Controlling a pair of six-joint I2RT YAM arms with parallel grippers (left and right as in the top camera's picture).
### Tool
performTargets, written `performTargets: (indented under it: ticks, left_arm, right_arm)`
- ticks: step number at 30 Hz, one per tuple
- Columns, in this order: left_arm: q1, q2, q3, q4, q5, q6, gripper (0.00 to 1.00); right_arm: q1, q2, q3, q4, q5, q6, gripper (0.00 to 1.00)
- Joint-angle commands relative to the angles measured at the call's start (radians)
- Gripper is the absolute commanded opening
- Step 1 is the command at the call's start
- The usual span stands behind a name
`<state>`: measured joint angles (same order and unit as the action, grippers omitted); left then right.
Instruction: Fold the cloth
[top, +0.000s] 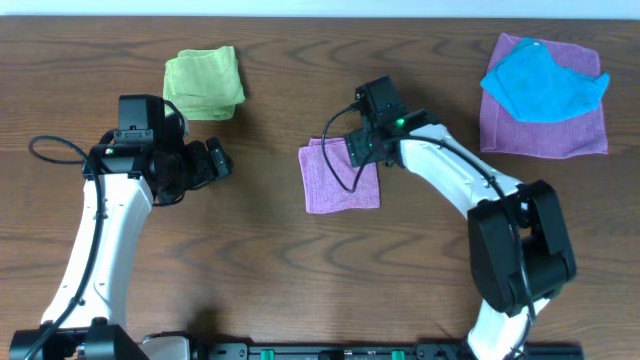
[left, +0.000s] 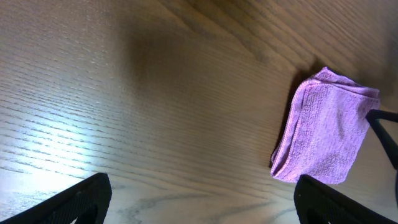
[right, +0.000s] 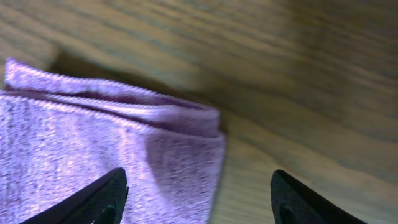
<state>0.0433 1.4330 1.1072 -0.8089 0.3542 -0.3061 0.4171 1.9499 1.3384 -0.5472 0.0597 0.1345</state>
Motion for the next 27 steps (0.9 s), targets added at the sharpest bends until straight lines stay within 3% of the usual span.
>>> performTargets:
  ticks: [1,5,8,10,11,20,27]
  left_arm:
    - [0.001,-0.009,0.008,-0.006,0.010,0.011,0.95]
    - [0.001,-0.009,0.008,-0.006,0.010,0.010,0.95]
    - [0.001,-0.009,0.008,-0.006,0.010,0.010,0.95]
    - [0.001,-0.009,0.008,-0.006,0.010,0.010,0.95]
    - [0.001,-0.009,0.008,-0.006,0.010,0.010,0.95]
    - [0.001,-0.009,0.008,-0.006,0.012,-0.008,0.95]
    - [0.001,-0.009,0.008,-0.006,0.013,-0.009,0.96]
  right_arm:
    - [-0.014,0.045,-0.006,0.014,-0.029,-0.028,0.73]
    - [-0.012,0.065,-0.006,0.032,-0.072,-0.013,0.61]
    - [-0.011,0.065,-0.006,0.058,-0.071,-0.002,0.40]
    - [-0.013,0.065,-0.006,0.063,-0.059,-0.001,0.18]
    - [-0.015,0.065,-0.006,0.063,-0.047,-0.001,0.13]
    - [-0.021,0.065,-0.006,0.061,0.124,-0.001,0.03]
    - [-0.021,0.065,-0.006,0.065,0.207,-0.001,0.02]
